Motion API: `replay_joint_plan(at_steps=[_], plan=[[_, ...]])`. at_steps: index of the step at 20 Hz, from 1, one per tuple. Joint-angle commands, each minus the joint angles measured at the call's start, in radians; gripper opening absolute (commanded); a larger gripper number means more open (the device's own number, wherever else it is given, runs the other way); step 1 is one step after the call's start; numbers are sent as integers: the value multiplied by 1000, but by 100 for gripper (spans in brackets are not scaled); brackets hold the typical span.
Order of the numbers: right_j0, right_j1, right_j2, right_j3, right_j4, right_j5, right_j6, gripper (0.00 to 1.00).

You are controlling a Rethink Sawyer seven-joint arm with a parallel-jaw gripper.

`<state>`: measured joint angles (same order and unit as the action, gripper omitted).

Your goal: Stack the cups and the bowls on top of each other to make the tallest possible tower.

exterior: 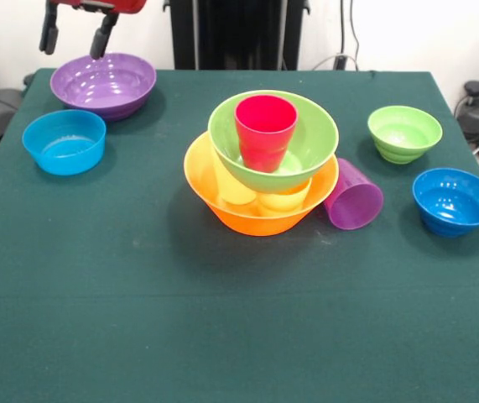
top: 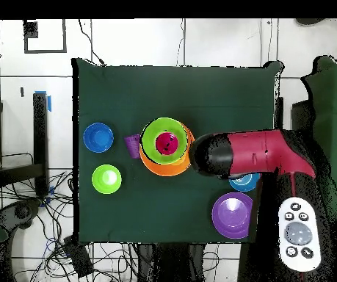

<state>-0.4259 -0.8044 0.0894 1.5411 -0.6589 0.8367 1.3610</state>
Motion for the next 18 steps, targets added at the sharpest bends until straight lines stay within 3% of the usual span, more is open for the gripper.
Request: replay_joint_plan(at_steps=[1, 6, 12, 16, 18], plan=[[70, 74, -36, -14, -117, -95, 145, 100], [129, 96, -95, -35, -142, -118, 212, 100], [124, 135, -101, -40, -117, -167, 203, 100], [39, 136, -10, -10, -52, -167, 34, 100], [-21, 138, 64, 11, -18, -134, -100, 100]])
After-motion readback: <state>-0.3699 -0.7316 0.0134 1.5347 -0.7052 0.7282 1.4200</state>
